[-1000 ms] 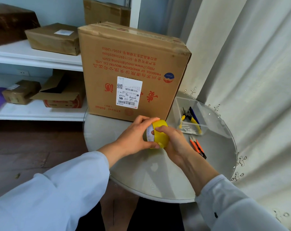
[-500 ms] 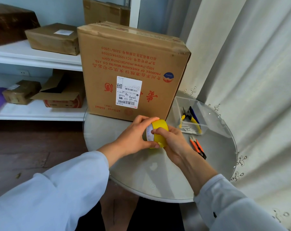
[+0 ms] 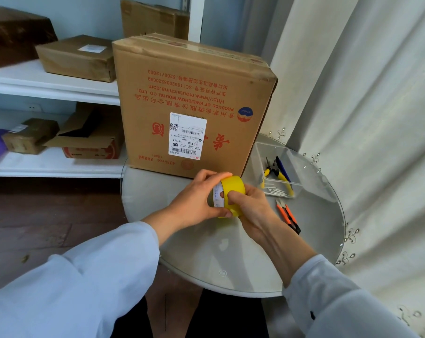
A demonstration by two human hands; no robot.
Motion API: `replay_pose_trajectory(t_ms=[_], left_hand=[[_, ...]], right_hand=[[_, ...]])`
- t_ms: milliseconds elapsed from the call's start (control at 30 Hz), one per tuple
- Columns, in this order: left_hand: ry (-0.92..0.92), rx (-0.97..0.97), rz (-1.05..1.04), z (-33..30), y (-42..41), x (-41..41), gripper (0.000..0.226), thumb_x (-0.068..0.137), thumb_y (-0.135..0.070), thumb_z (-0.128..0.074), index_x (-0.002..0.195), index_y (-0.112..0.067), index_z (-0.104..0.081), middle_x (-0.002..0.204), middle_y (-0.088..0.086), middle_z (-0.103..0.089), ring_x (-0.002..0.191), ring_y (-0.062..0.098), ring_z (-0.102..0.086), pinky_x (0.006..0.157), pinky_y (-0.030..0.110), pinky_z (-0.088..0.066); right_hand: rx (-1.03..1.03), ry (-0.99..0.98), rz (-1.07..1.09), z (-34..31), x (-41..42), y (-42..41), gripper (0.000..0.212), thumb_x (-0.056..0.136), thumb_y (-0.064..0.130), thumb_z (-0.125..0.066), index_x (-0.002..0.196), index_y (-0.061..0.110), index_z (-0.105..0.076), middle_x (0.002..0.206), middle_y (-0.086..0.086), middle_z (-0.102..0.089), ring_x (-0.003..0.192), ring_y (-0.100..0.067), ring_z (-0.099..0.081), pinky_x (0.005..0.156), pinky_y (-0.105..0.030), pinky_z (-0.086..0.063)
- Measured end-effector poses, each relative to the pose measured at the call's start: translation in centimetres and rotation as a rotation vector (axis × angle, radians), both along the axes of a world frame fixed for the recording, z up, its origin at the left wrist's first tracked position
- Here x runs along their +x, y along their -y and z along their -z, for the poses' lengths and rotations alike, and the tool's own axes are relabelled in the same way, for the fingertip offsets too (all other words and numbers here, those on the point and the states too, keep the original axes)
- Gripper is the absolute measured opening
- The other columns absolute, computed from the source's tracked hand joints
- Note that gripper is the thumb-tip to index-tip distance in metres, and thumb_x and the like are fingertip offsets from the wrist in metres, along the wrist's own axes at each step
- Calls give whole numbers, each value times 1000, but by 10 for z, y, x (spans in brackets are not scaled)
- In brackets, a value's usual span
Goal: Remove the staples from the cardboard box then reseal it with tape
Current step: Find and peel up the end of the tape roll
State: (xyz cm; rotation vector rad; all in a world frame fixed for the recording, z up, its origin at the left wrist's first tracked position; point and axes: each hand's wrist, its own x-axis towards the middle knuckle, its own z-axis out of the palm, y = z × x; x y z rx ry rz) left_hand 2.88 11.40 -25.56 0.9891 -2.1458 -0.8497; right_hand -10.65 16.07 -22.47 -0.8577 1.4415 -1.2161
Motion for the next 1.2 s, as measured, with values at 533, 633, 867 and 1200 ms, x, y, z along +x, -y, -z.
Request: replay_pose_trajectory(t_ms=[533, 633, 867, 1200], left_hand=[[10, 12, -1, -1, 1, 0, 89, 66, -35, -84, 141, -37, -36, 125, -5, -36, 113, 10, -42, 98, 24, -38], [-1, 5, -4, 1, 1, -1, 89, 66, -36, -84, 141, -36, -37, 125, -5, -37, 116, 11, -43, 100, 25, -38], [-7, -12, -9, 1, 1, -1, 89, 65, -33, -85, 141, -34, -37, 126, -4, -37, 114, 8, -43, 98, 18, -35], [13, 14, -9, -1, -1, -1, 89, 66, -34, -84, 141, -36, -37, 128, -4, -36, 120, 13, -43, 104, 29, -36]], right_hand=[[-44, 126, -73, 2, -6, -3, 30, 83, -4, -63, 113, -9, -58, 97, -21, -57, 91, -31, -54, 79, -42, -41], [-9, 49, 2, 0, 0, 0, 27, 80, -3, -62, 107, -7, -60, 87, -17, -55, 82, -27, -51, 64, -35, -40], [22, 18, 65, -1, 5, 2, 17, 78, 1, -59, 95, 1, -62, 83, -16, -58, 77, -24, -54, 55, -29, -41], [23, 3, 79, 2, 1, 1, 27, 71, -17, -44, 85, 1, -59, 79, -17, -55, 77, -29, -50, 57, -32, -39]])
